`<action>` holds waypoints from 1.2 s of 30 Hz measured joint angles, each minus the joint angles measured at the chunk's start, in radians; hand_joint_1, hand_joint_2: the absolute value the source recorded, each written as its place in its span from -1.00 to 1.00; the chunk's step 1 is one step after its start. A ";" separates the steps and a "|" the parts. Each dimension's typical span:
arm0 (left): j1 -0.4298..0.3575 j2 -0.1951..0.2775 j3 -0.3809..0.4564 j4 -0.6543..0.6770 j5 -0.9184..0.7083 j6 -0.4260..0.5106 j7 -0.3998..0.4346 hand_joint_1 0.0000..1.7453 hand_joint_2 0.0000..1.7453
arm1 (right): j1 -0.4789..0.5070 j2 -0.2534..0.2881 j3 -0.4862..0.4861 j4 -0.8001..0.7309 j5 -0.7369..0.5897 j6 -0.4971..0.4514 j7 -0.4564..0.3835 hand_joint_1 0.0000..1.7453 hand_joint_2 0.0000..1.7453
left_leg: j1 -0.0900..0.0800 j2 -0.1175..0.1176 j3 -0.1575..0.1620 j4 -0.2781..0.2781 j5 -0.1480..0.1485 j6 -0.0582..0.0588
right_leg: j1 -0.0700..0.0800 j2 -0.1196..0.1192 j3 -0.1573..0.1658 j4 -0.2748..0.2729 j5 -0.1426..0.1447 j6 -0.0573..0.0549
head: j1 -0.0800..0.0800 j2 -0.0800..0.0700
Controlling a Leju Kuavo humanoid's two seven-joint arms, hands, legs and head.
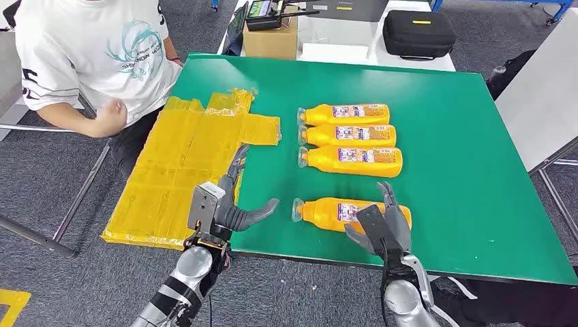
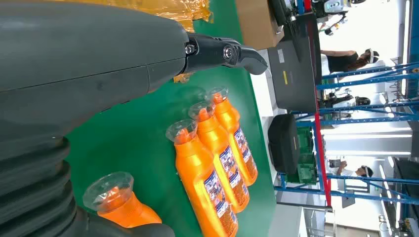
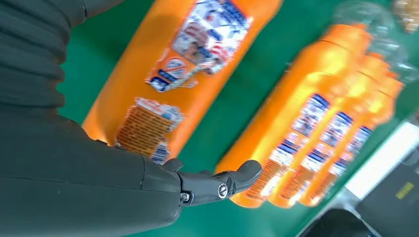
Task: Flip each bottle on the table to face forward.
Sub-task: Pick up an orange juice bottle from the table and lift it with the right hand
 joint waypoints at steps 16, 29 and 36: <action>0.011 0.002 0.019 -0.008 0.000 -0.027 0.003 -1.00 1.00 | -0.019 -0.074 0.011 0.029 0.199 0.123 0.105 -1.00 1.00 | 0.000 -0.001 0.000 0.000 0.000 0.000 | 0.000 -0.001 0.001 0.000 0.000 0.000 | 0.000 0.000; 0.013 -0.001 0.043 -0.008 0.003 -0.055 0.003 -1.00 1.00 | -0.093 -0.214 0.137 0.033 0.363 0.349 0.169 0.99 1.00 | 0.000 -0.002 0.004 0.000 0.000 0.000 | 0.000 -0.001 0.004 -0.001 0.000 0.000 | 0.000 0.000; 0.013 -0.001 0.063 -0.008 0.019 -0.058 -0.004 -1.00 1.00 | -0.163 -0.295 0.229 0.051 0.347 0.433 0.148 1.00 1.00 | 0.000 -0.001 0.004 0.000 0.000 0.000 | 0.000 -0.001 0.005 0.000 0.000 0.000 | 0.000 0.000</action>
